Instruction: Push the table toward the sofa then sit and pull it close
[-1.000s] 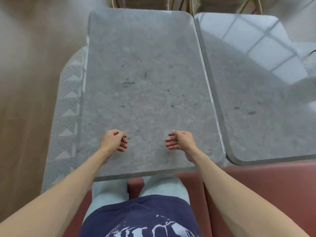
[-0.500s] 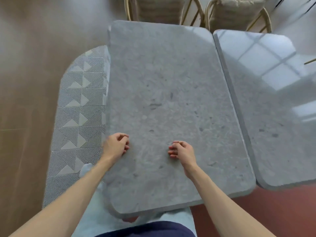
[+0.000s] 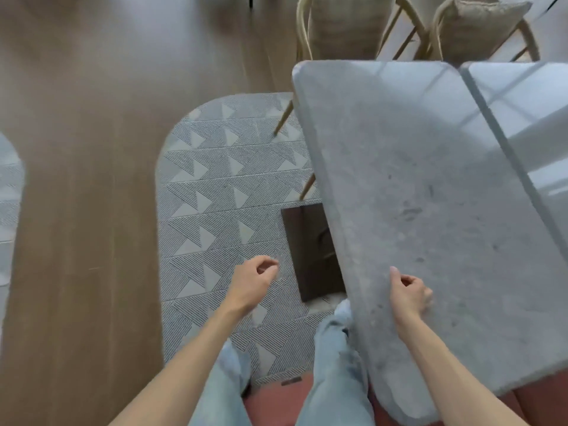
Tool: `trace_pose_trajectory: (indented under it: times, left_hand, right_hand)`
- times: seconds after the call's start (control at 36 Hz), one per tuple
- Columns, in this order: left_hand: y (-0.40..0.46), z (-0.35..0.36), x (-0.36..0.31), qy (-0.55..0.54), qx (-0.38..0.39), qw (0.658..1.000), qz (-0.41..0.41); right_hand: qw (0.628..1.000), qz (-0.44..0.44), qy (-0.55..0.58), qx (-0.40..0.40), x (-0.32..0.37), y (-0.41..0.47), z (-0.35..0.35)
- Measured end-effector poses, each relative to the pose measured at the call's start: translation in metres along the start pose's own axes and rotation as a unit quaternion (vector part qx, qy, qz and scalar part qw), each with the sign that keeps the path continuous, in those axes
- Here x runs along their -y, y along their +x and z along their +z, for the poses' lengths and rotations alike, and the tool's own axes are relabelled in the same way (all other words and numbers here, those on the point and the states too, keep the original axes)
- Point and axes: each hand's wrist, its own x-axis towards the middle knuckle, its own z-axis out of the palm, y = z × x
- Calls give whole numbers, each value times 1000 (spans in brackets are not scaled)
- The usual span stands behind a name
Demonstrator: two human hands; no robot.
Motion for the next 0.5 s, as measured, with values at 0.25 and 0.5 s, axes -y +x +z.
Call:
trace_pose_trajectory:
  times: [0.25,0.5]
  left_hand:
    - [16,-99,-3,34,-23,997,-70]
    - [72,-110,-90,8,-4,999,-38]
  right_hand:
    - [992,70,-91,54,23,6,-12]
    - [973,167,-112,116,70,10,-8]
